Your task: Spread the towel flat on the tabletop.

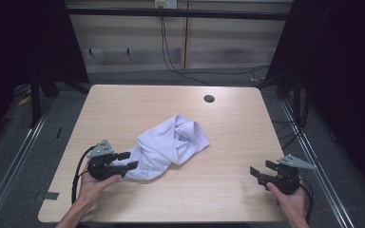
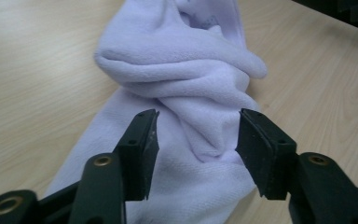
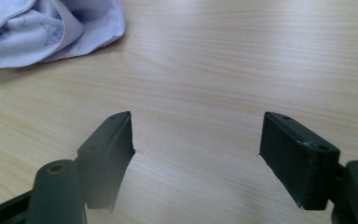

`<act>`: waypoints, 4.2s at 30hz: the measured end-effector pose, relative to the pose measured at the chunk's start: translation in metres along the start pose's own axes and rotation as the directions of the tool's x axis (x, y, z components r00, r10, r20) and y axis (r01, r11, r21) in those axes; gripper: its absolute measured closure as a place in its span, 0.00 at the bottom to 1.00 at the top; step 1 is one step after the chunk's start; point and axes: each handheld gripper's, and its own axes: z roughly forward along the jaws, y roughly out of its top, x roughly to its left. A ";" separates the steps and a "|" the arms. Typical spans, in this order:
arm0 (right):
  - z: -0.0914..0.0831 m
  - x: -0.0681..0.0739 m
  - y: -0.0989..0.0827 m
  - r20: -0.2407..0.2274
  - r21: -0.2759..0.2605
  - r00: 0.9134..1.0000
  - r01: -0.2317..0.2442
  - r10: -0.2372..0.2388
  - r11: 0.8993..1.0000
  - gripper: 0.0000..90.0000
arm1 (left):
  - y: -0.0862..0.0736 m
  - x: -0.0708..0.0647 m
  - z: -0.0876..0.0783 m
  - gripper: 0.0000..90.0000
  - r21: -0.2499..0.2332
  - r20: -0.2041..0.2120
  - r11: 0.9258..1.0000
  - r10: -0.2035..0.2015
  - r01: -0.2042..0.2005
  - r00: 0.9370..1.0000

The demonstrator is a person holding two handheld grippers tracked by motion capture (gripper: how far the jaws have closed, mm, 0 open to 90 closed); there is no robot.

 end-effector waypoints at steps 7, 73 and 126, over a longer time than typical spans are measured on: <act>-0.001 0.006 -0.002 -0.040 0.034 0.997 0.065 -0.063 0.997 0.26 | 0.015 0.008 0.036 0.52 0.028 0.030 0.999 -0.025 0.024 0.999; 0.071 0.070 0.098 -0.351 -0.045 0.935 0.041 -0.054 0.998 0.98 | 0.055 0.018 -0.007 0.94 -0.228 0.180 0.961 -0.118 0.158 0.977; 0.043 0.014 0.030 -0.258 0.154 0.966 0.057 -0.016 0.986 0.82 | 0.005 -0.033 0.001 0.69 -0.110 0.210 0.991 -0.055 0.080 0.976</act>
